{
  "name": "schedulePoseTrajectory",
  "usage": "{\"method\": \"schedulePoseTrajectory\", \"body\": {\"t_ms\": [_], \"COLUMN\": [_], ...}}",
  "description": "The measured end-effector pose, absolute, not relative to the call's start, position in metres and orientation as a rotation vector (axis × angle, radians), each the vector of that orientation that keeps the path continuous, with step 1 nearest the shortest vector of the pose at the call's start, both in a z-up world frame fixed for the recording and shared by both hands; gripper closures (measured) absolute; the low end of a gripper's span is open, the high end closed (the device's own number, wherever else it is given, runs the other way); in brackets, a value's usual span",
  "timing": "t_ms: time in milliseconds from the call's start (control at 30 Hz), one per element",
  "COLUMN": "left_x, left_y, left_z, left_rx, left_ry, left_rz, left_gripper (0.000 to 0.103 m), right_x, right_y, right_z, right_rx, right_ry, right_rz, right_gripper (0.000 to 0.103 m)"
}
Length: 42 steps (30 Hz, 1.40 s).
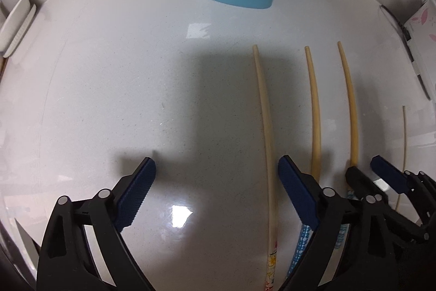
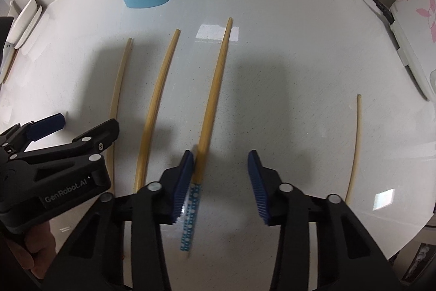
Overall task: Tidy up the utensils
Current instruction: 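Close the right tool on a blue-tipped chopstick while the left tool grasps a patterned-tip chopstick, then lift both held chopsticks and carry them to the light-blue holder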
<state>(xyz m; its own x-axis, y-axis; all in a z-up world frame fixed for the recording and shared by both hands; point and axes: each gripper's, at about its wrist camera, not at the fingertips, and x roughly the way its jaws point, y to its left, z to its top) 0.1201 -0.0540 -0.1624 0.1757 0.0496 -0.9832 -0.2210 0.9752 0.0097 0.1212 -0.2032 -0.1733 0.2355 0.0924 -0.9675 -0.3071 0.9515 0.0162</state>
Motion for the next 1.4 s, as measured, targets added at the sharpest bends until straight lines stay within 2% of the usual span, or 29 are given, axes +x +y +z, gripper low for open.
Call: {"method": "schedulePoseTrajectory", "body": {"t_ms": [67, 200, 300, 367, 433, 500, 1100, 1400], "left_x": [0.118, 0.119, 0.119, 0.119, 0.12, 0.12, 0.115, 0.106], "left_y": [-0.054, -0.059, -0.062, -0.061, -0.06, -0.055, -0.059, -0.061], "left_z": [-0.161, -0.157, -0.154, -0.152, -0.151, -0.151, -0.145, -0.128], "left_rx": [-0.138, -0.129, -0.123, -0.126, -0.131, -0.159, -0.191, -0.178], "left_ry": [1.383, 1.393, 1.405, 1.413, 1.408, 1.408, 1.366, 1.296], "left_rz": [0.194, 0.183, 0.175, 0.175, 0.168, 0.163, 0.161, 0.158], "left_gripper": [0.02, 0.035, 0.055, 0.074, 0.09, 0.097, 0.097, 0.097], "right_x": [0.123, 0.129, 0.137, 0.138, 0.14, 0.141, 0.139, 0.134], "right_y": [-0.203, -0.205, -0.208, -0.209, -0.21, -0.21, -0.229, -0.231], "right_z": [-0.173, -0.173, -0.173, -0.173, -0.173, -0.173, -0.171, -0.154], "right_rx": [-0.188, -0.162, -0.159, -0.154, -0.144, -0.137, -0.075, -0.074], "right_ry": [1.315, 1.348, 1.363, 1.372, 1.378, 1.383, 1.365, 1.292], "right_rz": [0.272, 0.256, 0.238, 0.218, 0.218, 0.221, 0.257, 0.287], "right_gripper": [0.072, 0.08, 0.088, 0.095, 0.096, 0.096, 0.096, 0.096]}}
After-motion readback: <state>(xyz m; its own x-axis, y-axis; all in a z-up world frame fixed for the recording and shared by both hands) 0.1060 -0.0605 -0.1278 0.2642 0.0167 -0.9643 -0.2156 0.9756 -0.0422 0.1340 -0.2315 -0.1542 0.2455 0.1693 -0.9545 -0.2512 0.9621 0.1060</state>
